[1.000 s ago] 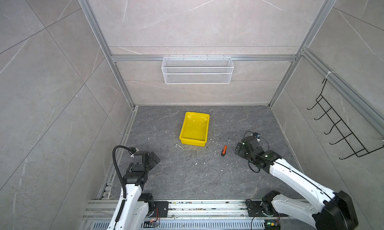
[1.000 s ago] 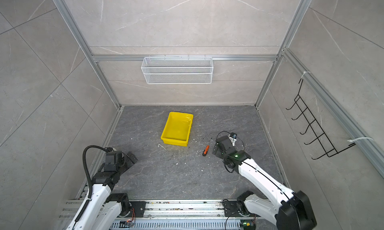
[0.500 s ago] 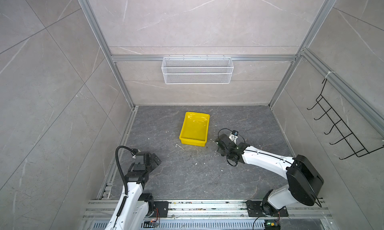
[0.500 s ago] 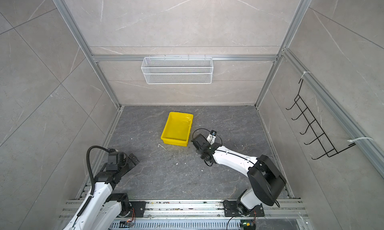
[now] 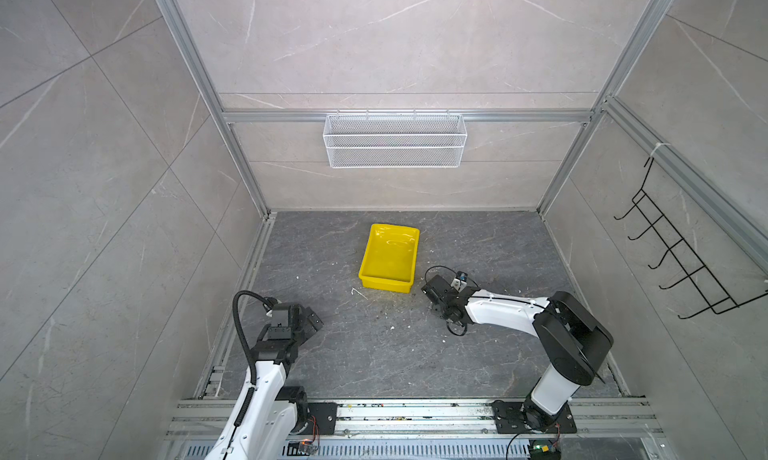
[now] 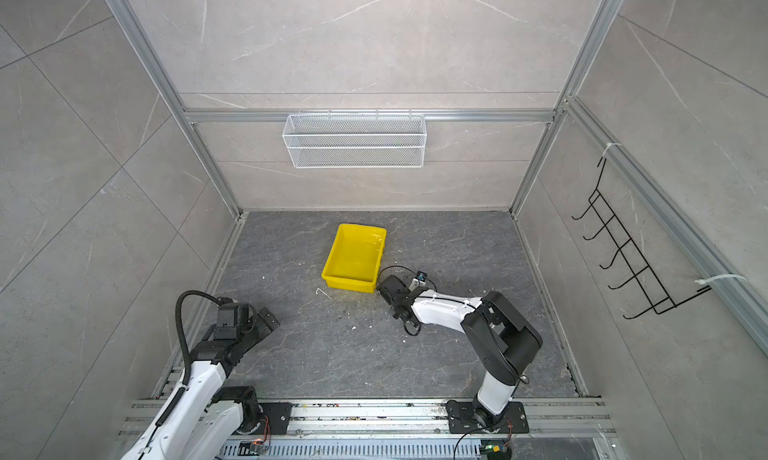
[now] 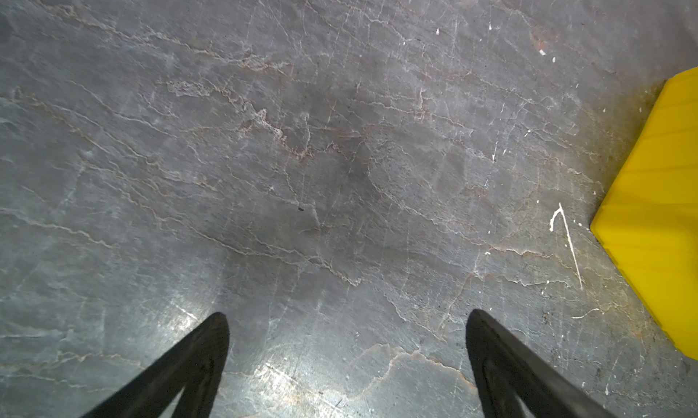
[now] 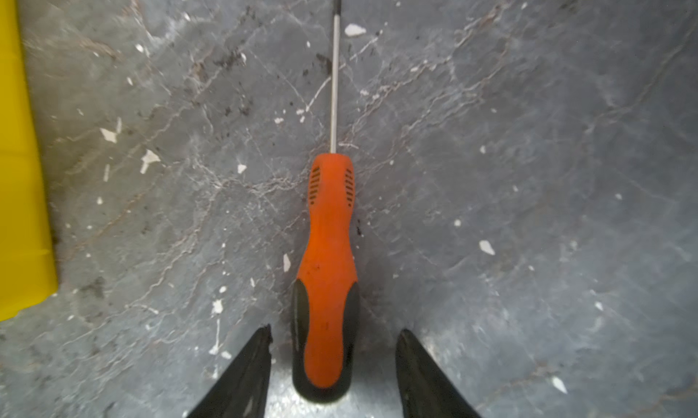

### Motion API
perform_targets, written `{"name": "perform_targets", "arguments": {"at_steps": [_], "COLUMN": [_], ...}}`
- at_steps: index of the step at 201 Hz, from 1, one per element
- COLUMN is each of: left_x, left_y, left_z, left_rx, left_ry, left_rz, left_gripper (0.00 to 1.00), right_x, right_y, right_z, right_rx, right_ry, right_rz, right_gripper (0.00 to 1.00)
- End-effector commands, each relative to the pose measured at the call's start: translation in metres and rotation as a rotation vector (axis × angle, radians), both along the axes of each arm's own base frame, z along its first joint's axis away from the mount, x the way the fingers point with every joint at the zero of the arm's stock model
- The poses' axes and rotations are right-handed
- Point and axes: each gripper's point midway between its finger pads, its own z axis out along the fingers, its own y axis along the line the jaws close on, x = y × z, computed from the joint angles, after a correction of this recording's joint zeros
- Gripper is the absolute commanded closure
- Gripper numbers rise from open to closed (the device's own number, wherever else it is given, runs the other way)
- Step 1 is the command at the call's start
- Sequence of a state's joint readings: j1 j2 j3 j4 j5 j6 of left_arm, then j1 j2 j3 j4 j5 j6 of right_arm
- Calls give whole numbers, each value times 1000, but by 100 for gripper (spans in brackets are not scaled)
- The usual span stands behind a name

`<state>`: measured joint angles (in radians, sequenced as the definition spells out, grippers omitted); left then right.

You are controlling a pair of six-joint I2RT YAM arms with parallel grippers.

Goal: Put the screwdriver in the bin
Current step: 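Lower the right gripper and close it on the screwdriver handle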

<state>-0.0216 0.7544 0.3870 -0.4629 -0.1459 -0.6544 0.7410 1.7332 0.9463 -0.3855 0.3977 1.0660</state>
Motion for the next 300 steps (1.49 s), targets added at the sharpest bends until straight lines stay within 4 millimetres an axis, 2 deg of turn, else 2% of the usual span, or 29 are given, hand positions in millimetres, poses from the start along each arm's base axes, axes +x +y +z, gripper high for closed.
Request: {"name": "perform_targets", "arguments": {"at_steps": [1, 42, 71, 107, 124, 144, 192, 223, 245, 268, 283, 300], "left_x": [10, 7, 6, 11, 11, 9, 8, 13, 12, 10, 8, 7], "left_y": [-2, -1, -2, -15, -14, -13, -12, -19, -18, -18, -18, -18], "left_z": [16, 22, 23, 22, 23, 24, 24, 23, 21, 23, 24, 26], "left_rx": [-5, -4, -9, -52, -47, -46, -43, -64, -61, -63, -64, -66], "left_ry": [-53, -93, -107, -108, -102, -109, -127, -116, -102, -115, -130, -144], "left_rz": [-10, -1, -7, -75, -72, -68, -55, -97, -89, -85, -86, -85], "left_gripper": [0, 0, 0, 0, 0, 0, 0, 0, 0, 0, 0, 0], "right_x": [6, 6, 13, 17, 18, 19, 14, 12, 12, 12, 10, 8], "right_y": [3, 4, 2, -2, -7, -12, -9, -7, -10, -21, -27, -23], "right_z": [4, -2, -6, 1, 1, -2, -11, -19, -15, -6, 2, 10], "right_rx": [-11, -3, 12, 12, -12, -24, -15, -6, -32, -109, -141, -129], "right_ry": [1, 17, 22, 8, 11, 22, 50, 65, 67, 59, 51, 33], "right_rz": [4, 3, -11, -1, 15, 17, 46, 52, 72, 99, 118, 197], "right_gripper": [45, 47, 49, 50, 52, 55, 63, 69, 71, 80, 82, 85]}}
